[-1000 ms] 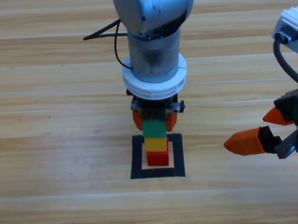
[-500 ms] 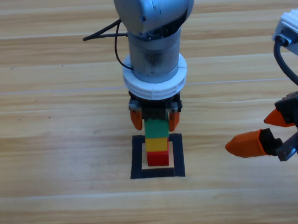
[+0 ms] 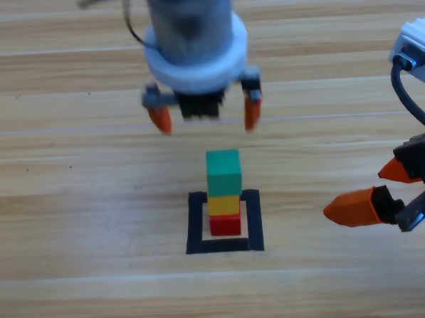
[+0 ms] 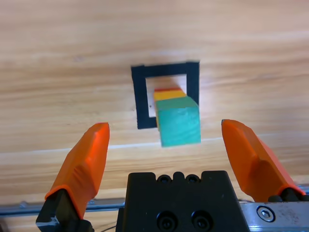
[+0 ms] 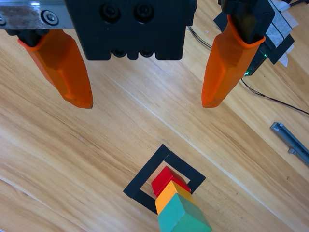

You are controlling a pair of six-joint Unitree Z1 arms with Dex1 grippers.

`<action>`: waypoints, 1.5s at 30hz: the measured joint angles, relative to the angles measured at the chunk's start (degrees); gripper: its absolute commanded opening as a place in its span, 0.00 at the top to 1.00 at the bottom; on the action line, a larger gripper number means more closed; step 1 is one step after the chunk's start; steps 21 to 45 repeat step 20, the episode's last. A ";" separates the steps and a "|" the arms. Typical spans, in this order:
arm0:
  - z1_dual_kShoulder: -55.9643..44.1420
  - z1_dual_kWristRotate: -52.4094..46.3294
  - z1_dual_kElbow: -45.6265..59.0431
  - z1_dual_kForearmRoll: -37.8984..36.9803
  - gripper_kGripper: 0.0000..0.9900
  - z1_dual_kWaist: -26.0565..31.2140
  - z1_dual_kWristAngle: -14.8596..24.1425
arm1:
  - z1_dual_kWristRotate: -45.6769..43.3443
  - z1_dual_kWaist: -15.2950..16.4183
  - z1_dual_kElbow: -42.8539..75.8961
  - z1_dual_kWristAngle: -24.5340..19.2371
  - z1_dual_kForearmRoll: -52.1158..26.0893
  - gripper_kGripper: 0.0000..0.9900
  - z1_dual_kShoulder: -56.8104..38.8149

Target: Stack the blocks in the rectangular block: red at the bottom, yellow in the middle, green on top

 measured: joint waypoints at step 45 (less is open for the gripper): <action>-54.38 11.65 75.10 -47.18 0.00 -8.46 16.84 | 0.00 0.00 0.04 0.02 0.00 0.00 -0.15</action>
